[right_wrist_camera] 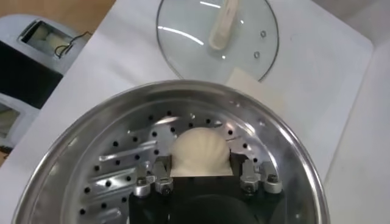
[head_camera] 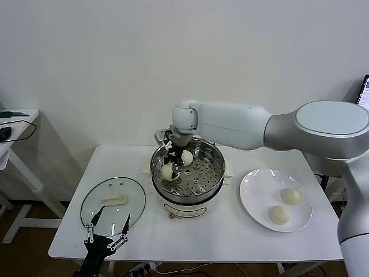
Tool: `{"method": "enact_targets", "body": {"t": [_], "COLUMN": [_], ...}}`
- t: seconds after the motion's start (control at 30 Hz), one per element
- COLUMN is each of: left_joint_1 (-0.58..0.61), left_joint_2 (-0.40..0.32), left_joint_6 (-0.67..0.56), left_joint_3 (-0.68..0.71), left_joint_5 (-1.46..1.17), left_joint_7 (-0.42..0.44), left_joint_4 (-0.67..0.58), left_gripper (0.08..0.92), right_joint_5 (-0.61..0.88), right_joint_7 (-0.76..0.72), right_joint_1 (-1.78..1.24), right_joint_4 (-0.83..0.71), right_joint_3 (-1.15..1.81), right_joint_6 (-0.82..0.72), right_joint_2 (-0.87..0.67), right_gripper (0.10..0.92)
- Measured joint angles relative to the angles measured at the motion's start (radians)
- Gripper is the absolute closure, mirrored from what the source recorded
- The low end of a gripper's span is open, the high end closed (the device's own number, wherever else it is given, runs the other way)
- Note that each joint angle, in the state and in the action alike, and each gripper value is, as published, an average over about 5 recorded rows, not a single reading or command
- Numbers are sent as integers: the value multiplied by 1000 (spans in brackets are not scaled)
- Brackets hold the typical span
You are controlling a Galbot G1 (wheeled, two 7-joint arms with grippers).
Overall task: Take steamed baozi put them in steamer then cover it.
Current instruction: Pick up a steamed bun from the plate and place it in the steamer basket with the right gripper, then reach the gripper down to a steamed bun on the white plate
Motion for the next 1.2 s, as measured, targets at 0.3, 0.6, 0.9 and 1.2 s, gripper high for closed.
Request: {"method": "enact_targets", "body": {"t": [0.3, 0.6, 0.9, 1.2], "left_joint_1": [3, 6, 10, 17], "left_joint_2": [-2, -3, -1, 1], "left_joint_6": [-3, -4, -1, 3], "left_joint_3": [0, 0, 4, 6], "left_joint_5": [0, 1, 4, 7], "left_joint_7": [-1, -1, -2, -2], "left_joint_4": [1, -1, -5, -9], "left_gripper": [177, 177, 177, 177], "right_joint_5": [-13, -54, -120, -208], "right_joint_7": [11, -30, -141, -239], "right_joint_1": [-12, 38, 66, 29], "right_joint_4": [-1, 102, 186, 213], "right_joint_3": [14, 69, 159, 190], "right_joint_6": [3, 20, 84, 173], "right_joint_2": [-4, -147, -432, -691], "right_gripper": [205, 203, 203, 203]}}
